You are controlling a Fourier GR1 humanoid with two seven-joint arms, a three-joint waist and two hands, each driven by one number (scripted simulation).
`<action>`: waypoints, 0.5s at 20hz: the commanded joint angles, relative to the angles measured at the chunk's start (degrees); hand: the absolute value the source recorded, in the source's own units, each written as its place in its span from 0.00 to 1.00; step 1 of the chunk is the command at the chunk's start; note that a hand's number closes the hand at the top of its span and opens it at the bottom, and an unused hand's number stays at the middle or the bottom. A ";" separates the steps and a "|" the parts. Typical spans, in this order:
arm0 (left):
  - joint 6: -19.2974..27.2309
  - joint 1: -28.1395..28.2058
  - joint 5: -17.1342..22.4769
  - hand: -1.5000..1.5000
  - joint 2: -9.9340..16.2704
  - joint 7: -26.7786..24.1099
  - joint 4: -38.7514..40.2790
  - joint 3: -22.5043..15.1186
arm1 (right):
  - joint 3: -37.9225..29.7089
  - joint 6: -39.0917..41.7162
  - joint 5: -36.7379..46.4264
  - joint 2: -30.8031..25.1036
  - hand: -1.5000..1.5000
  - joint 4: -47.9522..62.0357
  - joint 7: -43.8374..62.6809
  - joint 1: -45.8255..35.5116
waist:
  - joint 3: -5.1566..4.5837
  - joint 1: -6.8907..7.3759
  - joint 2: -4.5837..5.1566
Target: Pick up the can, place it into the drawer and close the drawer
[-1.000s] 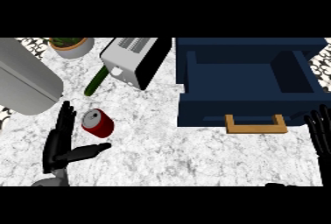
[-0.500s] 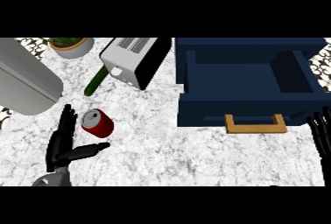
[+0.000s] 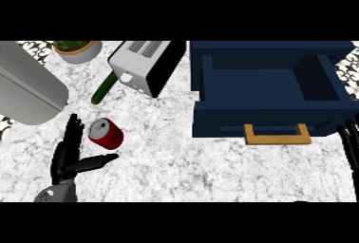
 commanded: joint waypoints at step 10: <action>1.52 -6.27 0.82 0.00 -0.21 -1.41 7.74 -0.70 | 1.69 0.94 2.31 1.70 0.00 -1.15 -2.73 4.30 | -0.01 -0.07 -0.01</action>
